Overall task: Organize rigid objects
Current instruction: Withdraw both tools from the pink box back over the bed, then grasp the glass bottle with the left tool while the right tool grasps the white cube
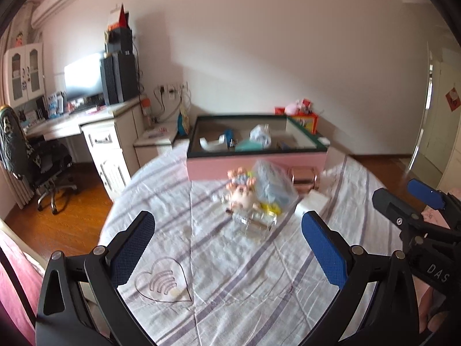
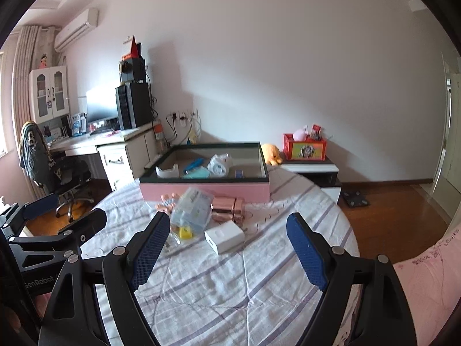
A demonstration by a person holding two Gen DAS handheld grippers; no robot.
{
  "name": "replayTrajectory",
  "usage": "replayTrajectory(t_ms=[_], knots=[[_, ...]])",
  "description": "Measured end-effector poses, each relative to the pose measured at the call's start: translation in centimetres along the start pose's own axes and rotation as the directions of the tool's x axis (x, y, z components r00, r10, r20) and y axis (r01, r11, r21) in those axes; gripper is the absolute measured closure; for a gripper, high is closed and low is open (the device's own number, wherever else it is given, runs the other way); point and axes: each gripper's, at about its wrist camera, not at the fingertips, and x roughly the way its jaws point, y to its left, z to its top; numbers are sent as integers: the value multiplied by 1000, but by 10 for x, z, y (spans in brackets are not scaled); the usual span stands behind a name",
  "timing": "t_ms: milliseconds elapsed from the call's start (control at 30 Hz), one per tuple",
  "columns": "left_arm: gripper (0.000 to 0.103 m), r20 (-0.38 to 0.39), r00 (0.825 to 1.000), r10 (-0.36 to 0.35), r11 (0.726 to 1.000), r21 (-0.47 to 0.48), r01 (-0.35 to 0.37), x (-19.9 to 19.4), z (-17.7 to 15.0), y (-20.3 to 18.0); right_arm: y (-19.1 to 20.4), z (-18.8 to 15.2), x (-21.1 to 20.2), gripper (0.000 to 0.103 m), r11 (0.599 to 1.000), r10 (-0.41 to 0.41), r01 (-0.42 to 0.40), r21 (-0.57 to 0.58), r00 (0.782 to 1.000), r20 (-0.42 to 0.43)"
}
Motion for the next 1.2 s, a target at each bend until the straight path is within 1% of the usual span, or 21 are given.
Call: replayTrajectory(t_ms=[100, 200, 267, 333, 400, 467, 500, 533, 567, 633, 700, 767, 800, 833, 867, 900, 1033, 1100, 1200], knots=[[0, -68, 997, -19, 1000, -13, 19, 26, -8, 2, -8, -11, 22, 18, 1000, -6, 7, 20, 998, -60], [0, -127, 991, -34, 999, -27, 31, 50, -11, 0, -19, -20, 43, 18, 999, -8, 14, 48, 993, -118], [0, -166, 985, -43, 999, -40, 37, 67, -12, -3, -26, -26, 56, 18, 998, -4, 15, 66, 988, -156], [0, -201, 977, -70, 997, -55, 60, 82, -12, -8, -32, -31, 67, 18, 997, 3, 13, 82, 982, -190], [0, -235, 969, -82, 996, -61, 69, 98, -13, -14, -36, -34, 76, 18, 996, 7, 13, 93, 978, -210], [0, -277, 960, -46, 999, -40, 36, 115, -13, -19, -41, -36, 86, 18, 995, 22, 2, 103, 972, -236], [0, -304, 952, -25, 999, -29, 17, 122, -14, -20, -42, -37, 89, 18, 995, 23, 2, 104, 970, -243], [0, -350, 937, -8, 1000, -25, -1, 133, -14, -21, -44, -37, 92, 18, 994, 24, 3, 107, 967, -252], [0, -367, 930, 1, 1000, -27, -12, 138, -14, -20, -46, -37, 97, 18, 994, 33, -3, 113, 964, -266], [0, -366, 930, 18, 999, -19, -27, 143, -11, -21, -49, -37, 103, 18, 991, 47, -10, 130, 957, -286], [0, -361, 932, 18, 1000, -10, -22, 147, -8, -22, -50, -36, 110, 18, 991, 53, -12, 136, 952, -302], [6, -353, 936, -6, 1000, -8, 4, 147, -8, -22, -47, -34, 118, 18, 992, 63, -24, 122, 942, -329], [17, -344, 939, -18, 1000, -9, 16, 145, -7, -21, -44, -33, 121, 18, 993, 64, -28, 113, 940, -336], [35, -330, 944, -21, 1000, -5, 20, 141, -6, -20, -41, -31, 125, 18, 995, 66, -34, 98, 937, -343], [43, -322, 947, -13, 1000, 4, 15, 138, -5, -20, -38, -30, 128, 18, 996, 72, -45, 83, 934, -350], [42, -316, 949, -9, 1000, 11, 14, 135, -5, -18, -36, -29, 131, 18, 996, 75, -52, 73, 932, -356], [43, -305, 949, -77, 997, -32, 70, 128, -7, -5, -25, -26, 146, 18, 996, 92, -83, 38, 913, -397], [43, -302, 949, -89, 996, -43, 80, 123, -9, 1, -18, -22, 153, 18, 996, 80, -84, 8, 912, -403], [43, -292, 950, -112, 993, -57, 99, 116, -11, 7, -11, -20, 164, 19, 996, 65, -83, -25, 903, -424]])
